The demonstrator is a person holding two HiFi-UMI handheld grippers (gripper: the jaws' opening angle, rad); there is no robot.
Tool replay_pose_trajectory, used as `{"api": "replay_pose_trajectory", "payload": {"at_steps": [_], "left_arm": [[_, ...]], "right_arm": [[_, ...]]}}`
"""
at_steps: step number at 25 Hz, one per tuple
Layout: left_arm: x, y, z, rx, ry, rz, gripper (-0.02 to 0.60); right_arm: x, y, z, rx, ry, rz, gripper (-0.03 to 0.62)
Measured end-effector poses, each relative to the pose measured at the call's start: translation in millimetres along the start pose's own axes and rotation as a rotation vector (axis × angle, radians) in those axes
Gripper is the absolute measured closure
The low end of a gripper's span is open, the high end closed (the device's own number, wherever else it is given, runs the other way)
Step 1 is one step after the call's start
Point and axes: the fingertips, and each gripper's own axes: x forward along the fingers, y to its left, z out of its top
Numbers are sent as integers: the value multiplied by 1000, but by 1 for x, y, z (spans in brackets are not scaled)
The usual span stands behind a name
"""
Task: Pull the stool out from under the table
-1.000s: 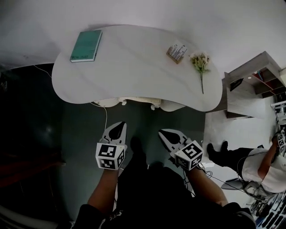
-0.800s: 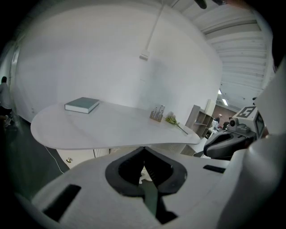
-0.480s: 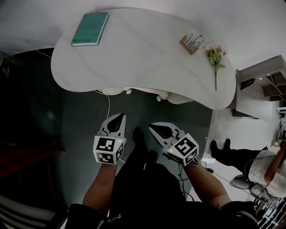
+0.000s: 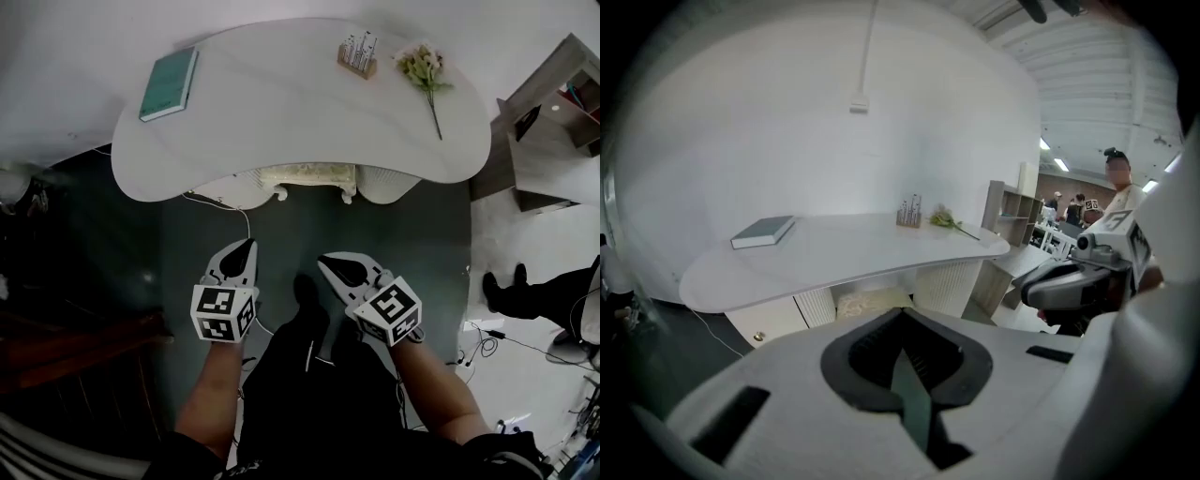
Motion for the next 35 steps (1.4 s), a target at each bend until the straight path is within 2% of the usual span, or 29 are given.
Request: {"api": "replay_pose_trajectory", "payload": {"at_steps": [3,7,9,12,15,18,23,27,30,32,35], "left_arm": [[21,10,-5,48,-10,0,572],[87,44,-29,148,-49,66,572],[117,54,-46,113,-78,76,572],[161,58,-63,18,-151,24,572],[195,71,-93,-36,-186,-3,572],[221,91,-134,-76,-188,8,572],[269,120,-205,-71,-154,-21,572],[298,137,-251,-86,-111,-38,572],[302,141,-265,-29,-124,-34,572],[303,145,-271,-7,-135,-18,572],[303,158,-276,-36,-159,9,572]], "right_arm": [[-7,-19,-22,40,37,-22,585],[34,-76,-52,44,30,-123,583],[54,-107,-78,54,19,-187,582],[75,-146,-105,45,-18,-264,582],[101,-168,-140,24,-33,-304,582],[126,-185,-176,30,-71,-312,572],[156,-226,-234,43,-156,-350,549],[177,-255,-270,80,-174,-390,534],[182,-262,-268,59,-173,-372,512],[173,-274,-273,22,-159,-406,506],[165,-302,-287,-10,-137,-463,467]]}}
